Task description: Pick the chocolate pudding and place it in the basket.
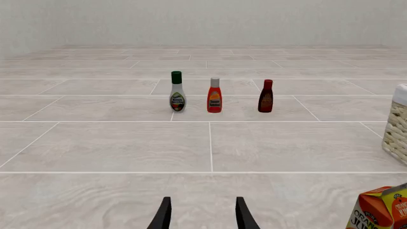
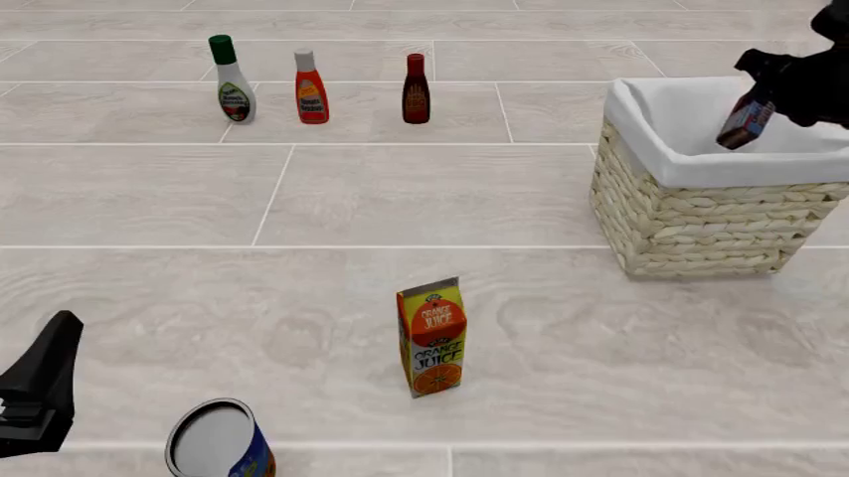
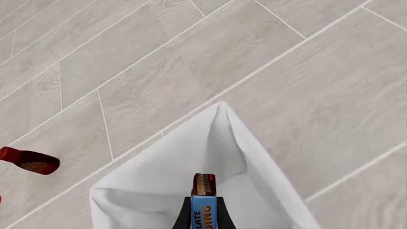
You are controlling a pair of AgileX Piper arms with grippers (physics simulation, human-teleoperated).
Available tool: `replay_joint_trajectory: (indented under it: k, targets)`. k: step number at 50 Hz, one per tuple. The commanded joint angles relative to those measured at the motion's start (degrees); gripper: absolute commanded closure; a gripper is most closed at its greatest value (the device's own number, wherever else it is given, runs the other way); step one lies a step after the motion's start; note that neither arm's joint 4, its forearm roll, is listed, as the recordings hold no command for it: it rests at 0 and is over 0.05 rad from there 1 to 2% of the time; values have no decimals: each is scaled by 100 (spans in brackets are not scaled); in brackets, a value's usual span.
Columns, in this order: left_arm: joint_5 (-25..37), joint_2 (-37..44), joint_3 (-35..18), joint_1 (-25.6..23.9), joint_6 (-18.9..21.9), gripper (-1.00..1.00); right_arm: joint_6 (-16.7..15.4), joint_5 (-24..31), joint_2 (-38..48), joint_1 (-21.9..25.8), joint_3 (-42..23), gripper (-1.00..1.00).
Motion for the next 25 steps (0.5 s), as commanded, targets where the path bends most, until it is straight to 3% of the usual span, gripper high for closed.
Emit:
replay_joint_trajectory:
  k: [1, 25]
  targets:
    - [0, 0, 0, 0, 0, -100, 43, -47, 41, -36, 104, 100]
    - [0, 0, 0, 0, 0, -100, 73, -28, 169, -67, 127, 100]
